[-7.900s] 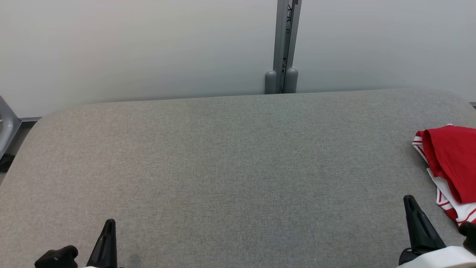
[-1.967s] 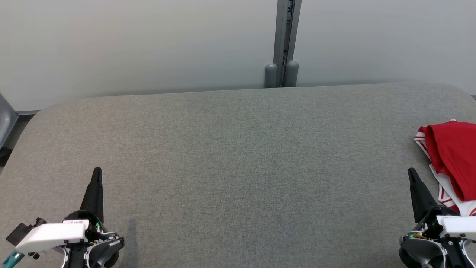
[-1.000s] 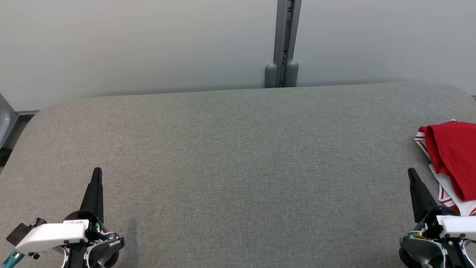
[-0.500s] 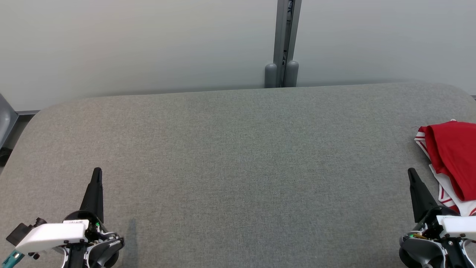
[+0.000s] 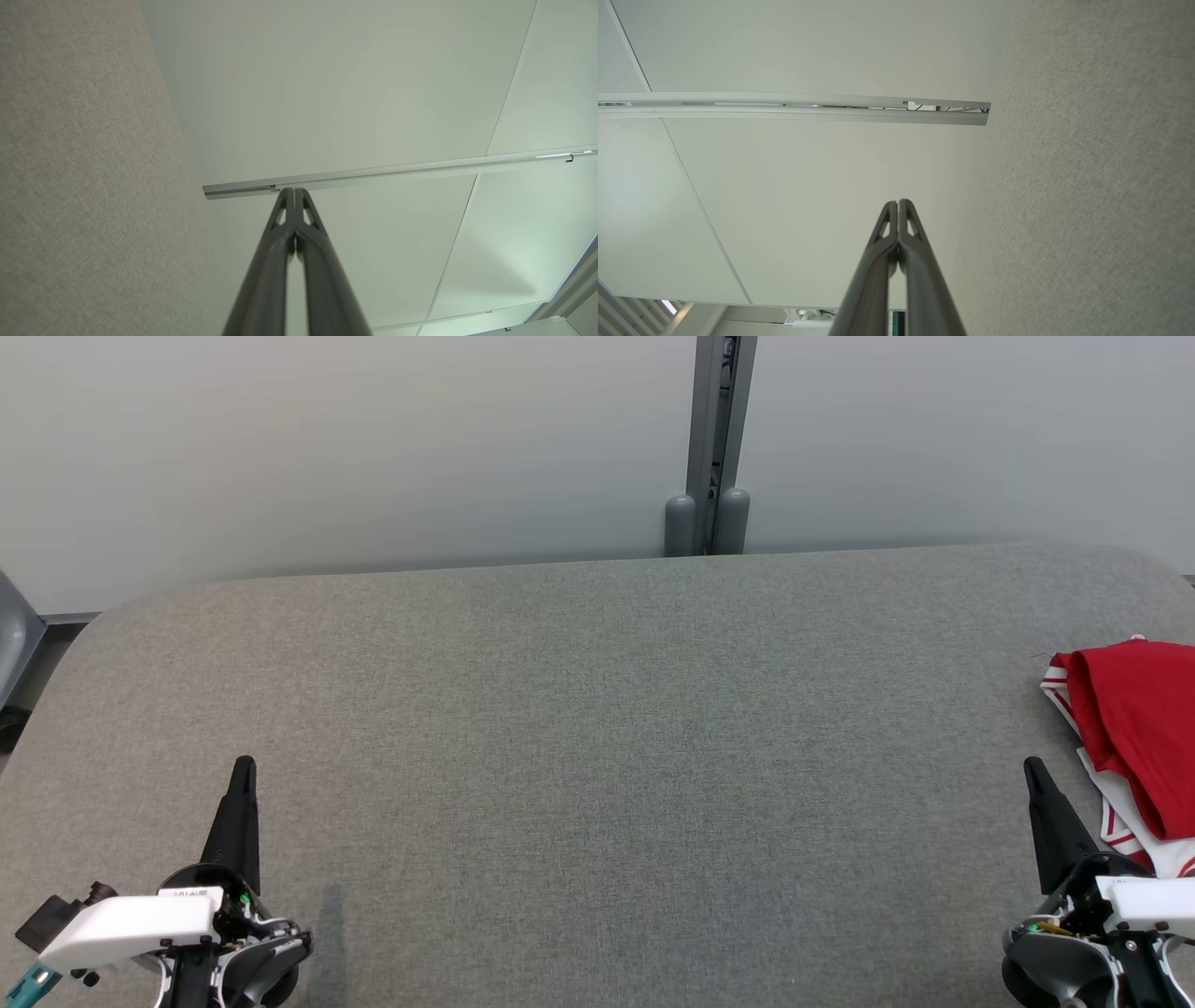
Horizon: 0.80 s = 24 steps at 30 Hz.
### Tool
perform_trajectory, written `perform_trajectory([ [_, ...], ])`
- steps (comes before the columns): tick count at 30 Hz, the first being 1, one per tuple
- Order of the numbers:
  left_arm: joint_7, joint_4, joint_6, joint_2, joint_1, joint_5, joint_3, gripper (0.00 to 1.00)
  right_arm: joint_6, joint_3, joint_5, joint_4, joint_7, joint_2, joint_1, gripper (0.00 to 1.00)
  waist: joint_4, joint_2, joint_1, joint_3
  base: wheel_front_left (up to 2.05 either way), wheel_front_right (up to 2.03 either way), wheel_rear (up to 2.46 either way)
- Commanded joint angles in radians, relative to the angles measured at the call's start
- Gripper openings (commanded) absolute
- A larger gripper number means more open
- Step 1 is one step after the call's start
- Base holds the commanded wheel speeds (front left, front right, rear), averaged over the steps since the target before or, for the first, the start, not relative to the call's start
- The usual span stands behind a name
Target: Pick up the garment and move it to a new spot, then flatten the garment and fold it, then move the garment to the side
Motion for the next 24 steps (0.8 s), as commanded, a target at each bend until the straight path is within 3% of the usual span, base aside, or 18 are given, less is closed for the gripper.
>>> perform_trajectory([
  [1,0.002,0.001,-0.004,0.002,-0.014,0.001,0.005,0.0,0.001,-0.002,-0.001,0.002,0.002,-0.005,-0.009,0.0,0.0,-0.0001,0.0,0.0,0.0,0.0,0.0],
  [24,0.003,0.001,-0.004,0.002,-0.014,0.002,0.005,0.0,0.001,-0.002,-0.001,0.002,0.002,-0.004,-0.009,0.0,0.0,-0.0001,0.0,0.0,0.0,0.0,0.0],
])
